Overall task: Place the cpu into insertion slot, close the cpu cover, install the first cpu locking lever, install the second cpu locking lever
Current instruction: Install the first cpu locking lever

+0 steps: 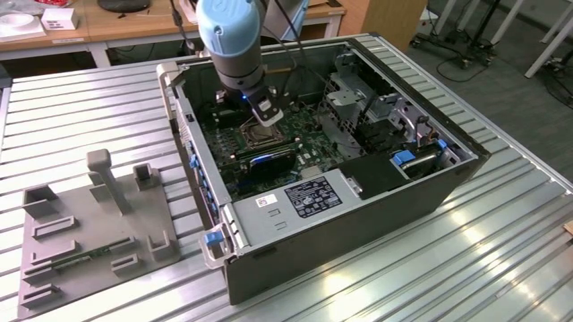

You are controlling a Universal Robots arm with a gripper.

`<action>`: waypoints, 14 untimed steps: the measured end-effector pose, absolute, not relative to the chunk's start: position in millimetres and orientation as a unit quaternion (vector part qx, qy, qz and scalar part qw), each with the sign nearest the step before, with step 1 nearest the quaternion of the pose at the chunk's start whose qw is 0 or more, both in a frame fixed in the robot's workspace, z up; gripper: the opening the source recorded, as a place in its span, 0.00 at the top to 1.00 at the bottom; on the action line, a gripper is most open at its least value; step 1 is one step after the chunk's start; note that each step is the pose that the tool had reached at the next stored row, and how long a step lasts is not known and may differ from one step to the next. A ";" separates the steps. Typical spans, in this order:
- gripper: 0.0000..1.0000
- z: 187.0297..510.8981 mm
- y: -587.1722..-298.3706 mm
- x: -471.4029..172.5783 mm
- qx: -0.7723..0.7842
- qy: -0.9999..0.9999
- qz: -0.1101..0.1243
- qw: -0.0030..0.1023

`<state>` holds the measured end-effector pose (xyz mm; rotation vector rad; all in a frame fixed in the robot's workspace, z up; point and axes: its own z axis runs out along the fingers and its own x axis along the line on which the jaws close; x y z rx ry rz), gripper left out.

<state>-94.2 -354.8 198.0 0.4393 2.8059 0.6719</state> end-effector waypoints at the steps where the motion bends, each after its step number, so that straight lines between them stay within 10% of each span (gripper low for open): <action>1: 0.89 199.3 -354.7 -94.3 0.150 0.955 0.229 0.111; 14: 0.89 205.4 -359.7 -94.2 0.152 0.954 0.235 0.111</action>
